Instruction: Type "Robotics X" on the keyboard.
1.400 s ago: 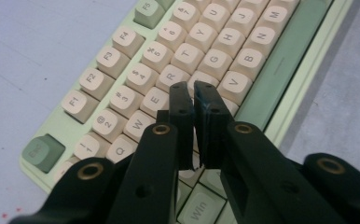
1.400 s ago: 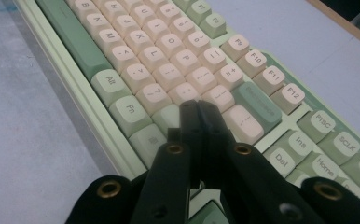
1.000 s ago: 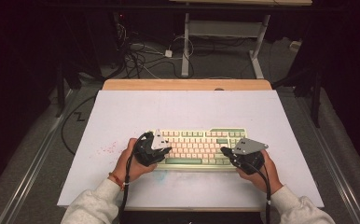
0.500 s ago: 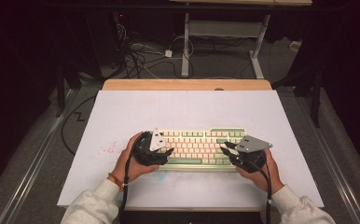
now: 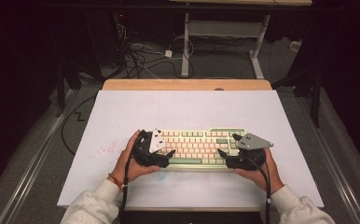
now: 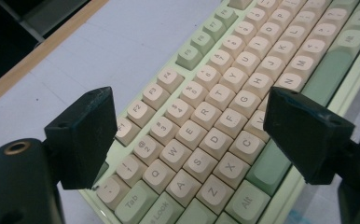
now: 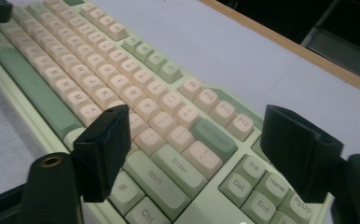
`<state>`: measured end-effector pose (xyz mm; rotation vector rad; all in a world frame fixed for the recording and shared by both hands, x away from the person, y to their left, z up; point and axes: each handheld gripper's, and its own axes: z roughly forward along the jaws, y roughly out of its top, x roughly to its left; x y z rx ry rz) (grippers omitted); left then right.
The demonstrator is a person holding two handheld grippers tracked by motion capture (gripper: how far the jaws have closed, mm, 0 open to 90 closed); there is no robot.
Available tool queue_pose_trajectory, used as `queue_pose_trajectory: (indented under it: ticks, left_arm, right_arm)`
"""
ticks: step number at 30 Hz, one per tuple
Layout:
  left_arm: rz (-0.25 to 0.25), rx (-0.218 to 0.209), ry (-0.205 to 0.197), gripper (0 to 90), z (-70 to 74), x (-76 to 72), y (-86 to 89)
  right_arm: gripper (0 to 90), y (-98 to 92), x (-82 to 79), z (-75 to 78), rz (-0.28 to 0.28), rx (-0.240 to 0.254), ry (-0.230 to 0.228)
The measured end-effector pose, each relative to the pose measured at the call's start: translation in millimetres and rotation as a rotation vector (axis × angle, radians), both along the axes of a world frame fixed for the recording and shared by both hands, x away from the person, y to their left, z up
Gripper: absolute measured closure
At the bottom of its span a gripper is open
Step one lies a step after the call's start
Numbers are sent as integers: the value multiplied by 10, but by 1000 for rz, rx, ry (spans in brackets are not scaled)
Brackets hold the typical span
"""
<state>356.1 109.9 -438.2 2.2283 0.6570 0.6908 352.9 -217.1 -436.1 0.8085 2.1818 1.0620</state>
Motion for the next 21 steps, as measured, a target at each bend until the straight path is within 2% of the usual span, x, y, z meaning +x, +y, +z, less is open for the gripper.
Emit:
queue_pose_trajectory:
  ticks: [3,11,13,18,21]
  left_arm:
    - [-3,2,-7,161,-4,-8,-6]
    - [-6,-1,-12,161,-6,-9,-1]
    - [-8,1,-11,161,-9,-8,6]
    - [-2,-14,-17,161,-9,5,25]
    - [-3,-3,-18,161,-10,9,29]
  right_arm:
    - [182,6,6,-5,-15,0,1]
    - [179,27,8,6,-19,-7,-13]
    - [188,43,16,7,-35,-17,-24]
    - [204,89,26,11,-14,-19,-32]
    - [203,103,32,18,-12,-22,-34]
